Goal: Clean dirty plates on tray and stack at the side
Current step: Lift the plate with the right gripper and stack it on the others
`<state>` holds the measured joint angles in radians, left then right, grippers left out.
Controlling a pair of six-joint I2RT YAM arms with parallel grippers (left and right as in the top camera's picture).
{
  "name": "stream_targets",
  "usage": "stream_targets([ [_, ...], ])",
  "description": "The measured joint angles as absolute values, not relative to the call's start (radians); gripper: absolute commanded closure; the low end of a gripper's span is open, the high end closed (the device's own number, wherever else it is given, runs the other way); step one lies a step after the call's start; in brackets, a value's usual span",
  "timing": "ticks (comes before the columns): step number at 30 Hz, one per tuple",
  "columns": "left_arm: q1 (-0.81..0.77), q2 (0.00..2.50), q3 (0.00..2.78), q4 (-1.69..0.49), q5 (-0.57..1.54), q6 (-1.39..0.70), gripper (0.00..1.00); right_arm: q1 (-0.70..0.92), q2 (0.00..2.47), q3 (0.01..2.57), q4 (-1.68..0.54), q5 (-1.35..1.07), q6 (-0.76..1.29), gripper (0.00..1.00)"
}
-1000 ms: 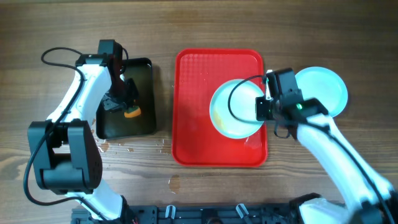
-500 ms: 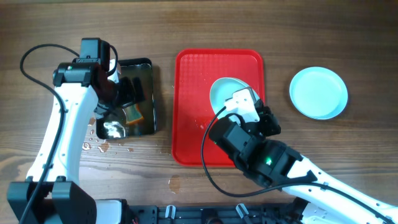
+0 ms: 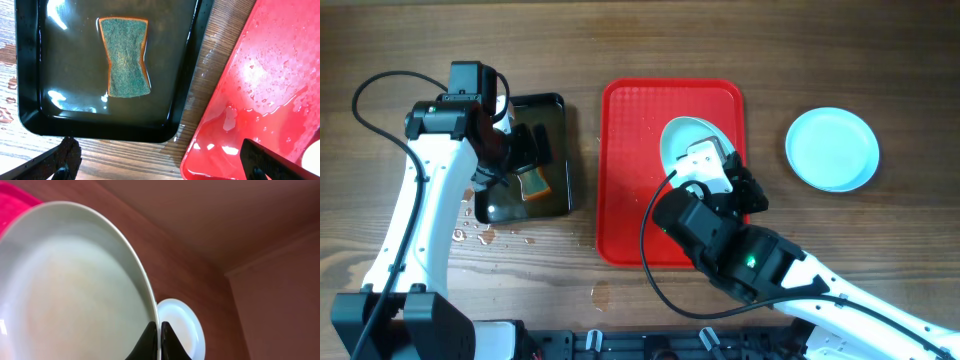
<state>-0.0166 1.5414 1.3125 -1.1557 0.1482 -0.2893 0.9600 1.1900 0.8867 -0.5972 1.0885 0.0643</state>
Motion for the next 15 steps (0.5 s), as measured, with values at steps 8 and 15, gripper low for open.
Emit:
stream_targets([
  [8, -0.017, 1.541, 1.312, -1.156, 0.147, -0.289, 0.0, 0.687, 1.193, 0.887, -0.723, 0.72, 0.366, 0.96],
  [15, -0.017, 1.541, 1.312, -1.158, 0.148, -0.289, 0.0, -0.08, 1.189, 0.886, -0.703, 0.125, 0.485, 0.96],
])
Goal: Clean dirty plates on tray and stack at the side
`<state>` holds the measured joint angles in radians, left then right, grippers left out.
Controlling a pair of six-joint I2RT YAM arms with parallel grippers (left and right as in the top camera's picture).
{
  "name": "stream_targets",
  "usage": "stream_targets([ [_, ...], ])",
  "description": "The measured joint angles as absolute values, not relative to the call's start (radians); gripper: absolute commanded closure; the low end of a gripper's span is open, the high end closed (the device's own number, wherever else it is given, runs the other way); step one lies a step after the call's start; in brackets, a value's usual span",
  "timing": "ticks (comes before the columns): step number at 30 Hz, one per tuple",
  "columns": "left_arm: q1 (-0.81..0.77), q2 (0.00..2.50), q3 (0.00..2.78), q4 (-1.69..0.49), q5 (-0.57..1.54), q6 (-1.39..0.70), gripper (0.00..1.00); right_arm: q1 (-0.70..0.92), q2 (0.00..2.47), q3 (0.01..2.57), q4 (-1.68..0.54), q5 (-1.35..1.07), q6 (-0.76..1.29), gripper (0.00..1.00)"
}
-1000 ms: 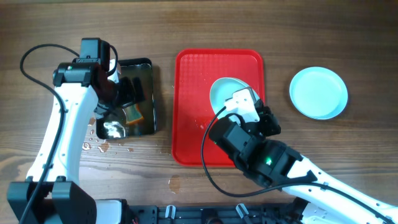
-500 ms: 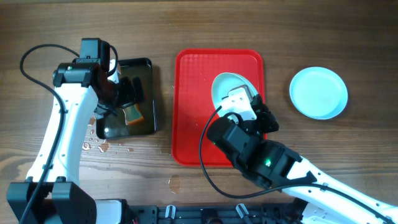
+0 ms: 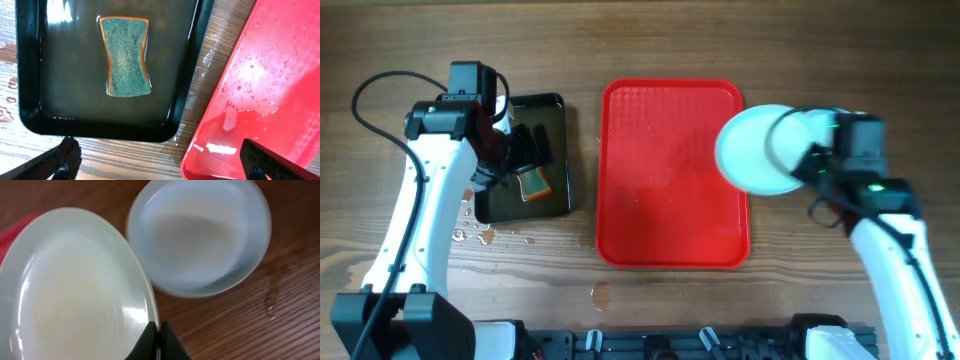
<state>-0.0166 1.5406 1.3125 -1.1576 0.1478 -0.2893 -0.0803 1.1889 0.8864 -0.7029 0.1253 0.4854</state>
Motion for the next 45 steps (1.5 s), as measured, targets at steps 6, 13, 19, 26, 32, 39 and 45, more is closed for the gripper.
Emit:
stream_targets([
  [6, -0.017, 1.541, 1.312, -1.157, 0.148, -0.289, 0.0, -0.472, 1.259, 0.886, -0.56, 0.052, 0.513, 0.94],
  [13, -0.017, 1.541, 1.312, -1.159, 0.148, -0.289, 0.0, -0.498, 1.391, 0.887, -0.494, -0.171, 0.434, 0.43],
  [19, -0.017, 1.54, 1.312, -1.158, 0.148, -0.289, 0.0, -0.281, 0.949, 0.891, -0.779, -0.569, 0.254, 0.0],
  [26, -0.017, 1.539, 1.312, -1.156, 0.148, -0.289, 0.0, -0.204, 0.598, 0.894, -0.894, -0.606, 0.402, 0.0],
  [32, -0.017, 1.539, 1.312, -1.156, 0.148, -0.289, 0.0, -0.118, 0.546, 0.889, -0.881, -0.626, 0.253, 0.0],
  [39, -0.017, 1.539, 1.312, -1.157, 0.147, -0.289, 0.0, -0.049, 0.102, 0.509, -0.616, -0.419, 0.051, 0.0],
  [45, -0.017, 1.539, 1.312, -1.156, 0.147, -0.289, 0.0, -0.049, 0.021, 0.212, -0.26, -0.328, 0.039, 0.0],
])
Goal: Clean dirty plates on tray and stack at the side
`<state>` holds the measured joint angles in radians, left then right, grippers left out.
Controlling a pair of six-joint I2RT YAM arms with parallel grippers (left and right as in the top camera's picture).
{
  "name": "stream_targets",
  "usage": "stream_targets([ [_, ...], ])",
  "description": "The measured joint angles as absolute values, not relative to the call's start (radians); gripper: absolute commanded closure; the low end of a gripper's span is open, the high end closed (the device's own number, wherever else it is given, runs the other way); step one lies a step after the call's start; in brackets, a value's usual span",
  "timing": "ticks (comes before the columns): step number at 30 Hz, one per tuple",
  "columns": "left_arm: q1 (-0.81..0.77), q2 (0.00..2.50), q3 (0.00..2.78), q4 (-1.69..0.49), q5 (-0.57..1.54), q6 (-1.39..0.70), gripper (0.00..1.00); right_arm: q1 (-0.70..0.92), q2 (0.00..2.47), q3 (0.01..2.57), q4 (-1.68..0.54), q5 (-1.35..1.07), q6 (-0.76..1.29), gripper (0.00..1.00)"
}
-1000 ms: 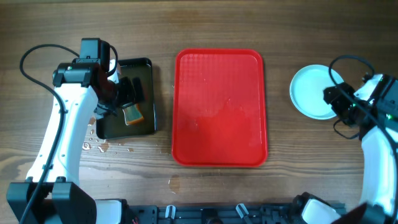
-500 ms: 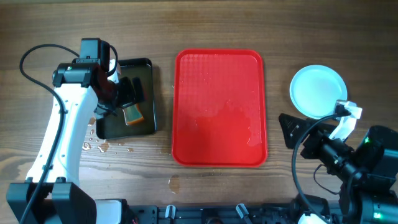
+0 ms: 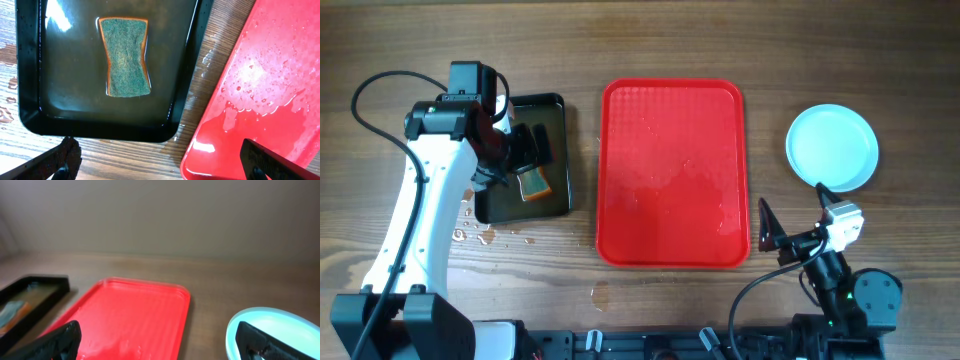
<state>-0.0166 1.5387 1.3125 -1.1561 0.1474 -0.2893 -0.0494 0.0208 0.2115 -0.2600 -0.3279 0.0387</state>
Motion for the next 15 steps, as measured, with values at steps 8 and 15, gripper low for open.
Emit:
stream_targets([
  [8, -0.017, 1.539, 1.312, -1.156, 0.148, -0.289, 0.0, -0.049, 0.015, 0.006, 0.023, -0.313, 0.035, 0.0],
  [15, -0.017, 1.539, 1.312, -1.156, 0.148, -0.289, 0.0, -0.049, 0.015, 0.006, 0.023, -0.313, 0.035, 0.0],
])
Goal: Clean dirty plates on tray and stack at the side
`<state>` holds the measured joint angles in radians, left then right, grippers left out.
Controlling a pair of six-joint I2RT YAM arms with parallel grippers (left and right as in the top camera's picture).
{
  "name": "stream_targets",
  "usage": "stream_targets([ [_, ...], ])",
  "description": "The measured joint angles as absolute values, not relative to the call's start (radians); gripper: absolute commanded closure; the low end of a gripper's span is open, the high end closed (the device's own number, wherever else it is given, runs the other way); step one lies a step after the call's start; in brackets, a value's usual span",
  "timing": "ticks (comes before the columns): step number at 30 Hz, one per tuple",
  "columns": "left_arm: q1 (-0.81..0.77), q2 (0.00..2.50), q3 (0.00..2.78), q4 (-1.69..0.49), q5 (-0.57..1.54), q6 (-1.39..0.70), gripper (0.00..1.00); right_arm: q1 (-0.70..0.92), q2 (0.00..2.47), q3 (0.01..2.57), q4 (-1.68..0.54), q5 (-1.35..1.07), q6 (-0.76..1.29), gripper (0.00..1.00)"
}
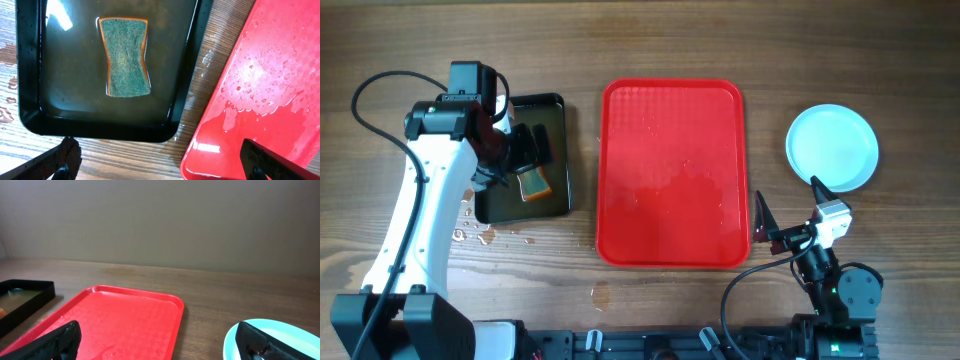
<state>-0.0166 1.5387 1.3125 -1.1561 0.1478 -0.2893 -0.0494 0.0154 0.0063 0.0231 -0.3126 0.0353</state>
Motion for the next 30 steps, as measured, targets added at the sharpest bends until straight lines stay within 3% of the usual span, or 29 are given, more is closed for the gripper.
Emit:
stream_targets([
  [4, -0.032, 1.494, 1.298, -1.146, 0.146, -0.289, 0.0, -0.049, 0.015, 0.006, 0.023, -0.313, 0.035, 0.0],
  [6, -0.101, 1.295, 1.244, -1.109, 0.131, -0.288, 0.0, -0.049, 0.016, 0.006, 0.023, -0.312, 0.035, 0.0],
  [9, -0.121, 0.967, 1.133, -0.912, 0.104, -0.281, 0.0, -0.049, 0.014, 0.006, 0.023, -0.312, 0.035, 0.0],
  [14, -0.113, 0.477, 0.628, -0.44, 0.091, -0.277, 0.0, -0.049, 0.013, 0.006, 0.023, -0.311, 0.035, 0.0],
  [19, -0.089, 0.104, 0.303, -0.228, 0.091, -0.278, 0.0, -0.049, 0.013, 0.006, 0.023, -0.31, 0.035, 0.0],
  [26, -0.082, 0.014, 0.051, 0.006, 0.092, -0.278, 0.0, -0.049, 0.013, 0.006, 0.023, -0.309, 0.035, 0.0],
  [30, -0.082, 0.012, 0.009, -0.054, 0.092, -0.278, 0.0, -0.049, 0.013, 0.006, 0.023, -0.309, 0.035, 0.0],
])
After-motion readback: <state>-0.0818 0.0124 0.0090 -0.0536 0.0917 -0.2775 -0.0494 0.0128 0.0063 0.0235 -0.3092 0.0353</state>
